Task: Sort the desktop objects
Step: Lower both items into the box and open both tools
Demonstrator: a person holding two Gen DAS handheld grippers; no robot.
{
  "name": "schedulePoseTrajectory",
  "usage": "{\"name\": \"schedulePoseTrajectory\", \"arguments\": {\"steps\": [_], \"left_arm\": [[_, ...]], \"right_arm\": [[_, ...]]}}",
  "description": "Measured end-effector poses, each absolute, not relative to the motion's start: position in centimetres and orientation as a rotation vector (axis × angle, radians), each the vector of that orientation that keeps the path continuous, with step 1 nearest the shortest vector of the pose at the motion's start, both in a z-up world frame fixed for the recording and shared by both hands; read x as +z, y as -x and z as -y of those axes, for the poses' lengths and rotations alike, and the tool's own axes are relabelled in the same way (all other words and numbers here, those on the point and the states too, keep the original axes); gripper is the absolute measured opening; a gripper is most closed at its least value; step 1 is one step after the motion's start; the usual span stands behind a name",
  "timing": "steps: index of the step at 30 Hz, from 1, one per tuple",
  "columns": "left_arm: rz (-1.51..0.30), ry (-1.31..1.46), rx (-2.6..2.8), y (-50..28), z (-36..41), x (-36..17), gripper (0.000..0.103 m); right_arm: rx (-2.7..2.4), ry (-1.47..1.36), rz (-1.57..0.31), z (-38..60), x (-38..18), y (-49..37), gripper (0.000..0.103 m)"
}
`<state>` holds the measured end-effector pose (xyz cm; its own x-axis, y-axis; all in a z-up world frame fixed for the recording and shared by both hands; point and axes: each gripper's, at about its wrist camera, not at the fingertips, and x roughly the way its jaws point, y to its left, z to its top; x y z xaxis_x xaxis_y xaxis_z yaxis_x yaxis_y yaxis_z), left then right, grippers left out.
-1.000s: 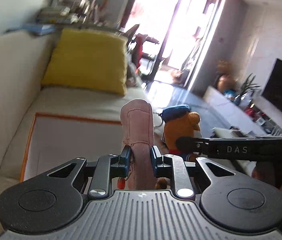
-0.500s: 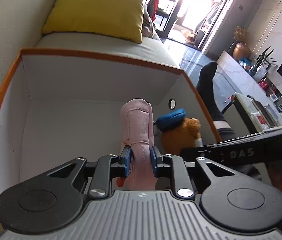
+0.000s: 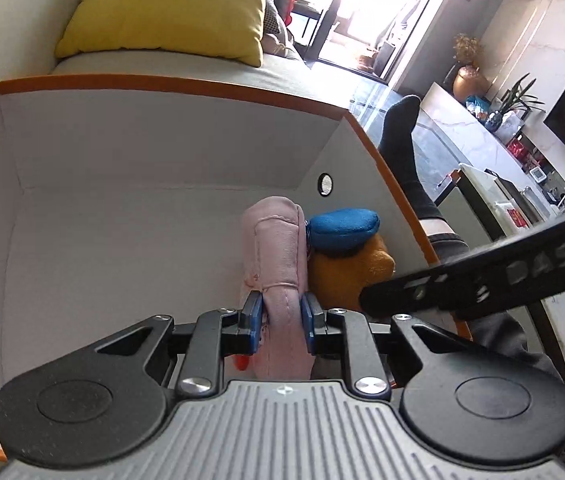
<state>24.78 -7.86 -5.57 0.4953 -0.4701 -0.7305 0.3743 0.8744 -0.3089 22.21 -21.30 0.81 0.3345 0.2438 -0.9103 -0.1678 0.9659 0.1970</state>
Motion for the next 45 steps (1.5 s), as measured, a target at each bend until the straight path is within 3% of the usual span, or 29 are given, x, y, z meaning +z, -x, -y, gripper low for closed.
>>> {"name": "schedulePoseTrajectory", "arguments": {"steps": [5, 7, 9, 11, 25, 30, 38, 41, 45], "left_arm": [[-0.917, 0.127, -0.492, -24.6, 7.7, -5.5, 0.023], [-0.917, 0.134, -0.488, -24.4, 7.4, -5.5, 0.023], [-0.918, 0.146, -0.488, -24.4, 7.2, -5.5, 0.023], [-0.919, 0.154, -0.483, -24.5, 7.1, -5.5, 0.023], [-0.911, 0.19, -0.382, -24.7, 6.0, -5.1, 0.024], [-0.923, 0.201, -0.425, -25.3, 6.5, -5.3, 0.024], [-0.958, 0.208, -0.499, -25.5, 7.8, -5.6, 0.024], [-0.996, 0.23, -0.522, -26.1, 8.5, -6.0, 0.024], [-1.003, 0.202, -0.536, -26.3, 9.7, -6.2, 0.024]], "right_arm": [[0.324, 0.063, -1.092, 20.5, 1.8, -22.6, 0.046], [0.373, 0.166, -1.055, 19.5, 1.6, -22.4, 0.042], [0.404, 0.25, -1.042, 18.7, 1.0, -22.4, 0.029], [0.399, 0.295, -1.039, 18.3, 0.1, -22.7, 0.028], [0.377, 0.26, -1.155, 17.6, -2.7, -27.3, 0.026], [0.366, 0.36, -1.132, 16.6, -2.7, -26.6, 0.025], [0.314, 0.252, -1.029, 19.9, 0.5, -25.0, 0.026], [0.318, 0.167, -0.967, 21.3, 1.9, -24.1, 0.034], [0.302, 0.101, -0.961, 22.1, 2.5, -23.3, 0.035]]}}
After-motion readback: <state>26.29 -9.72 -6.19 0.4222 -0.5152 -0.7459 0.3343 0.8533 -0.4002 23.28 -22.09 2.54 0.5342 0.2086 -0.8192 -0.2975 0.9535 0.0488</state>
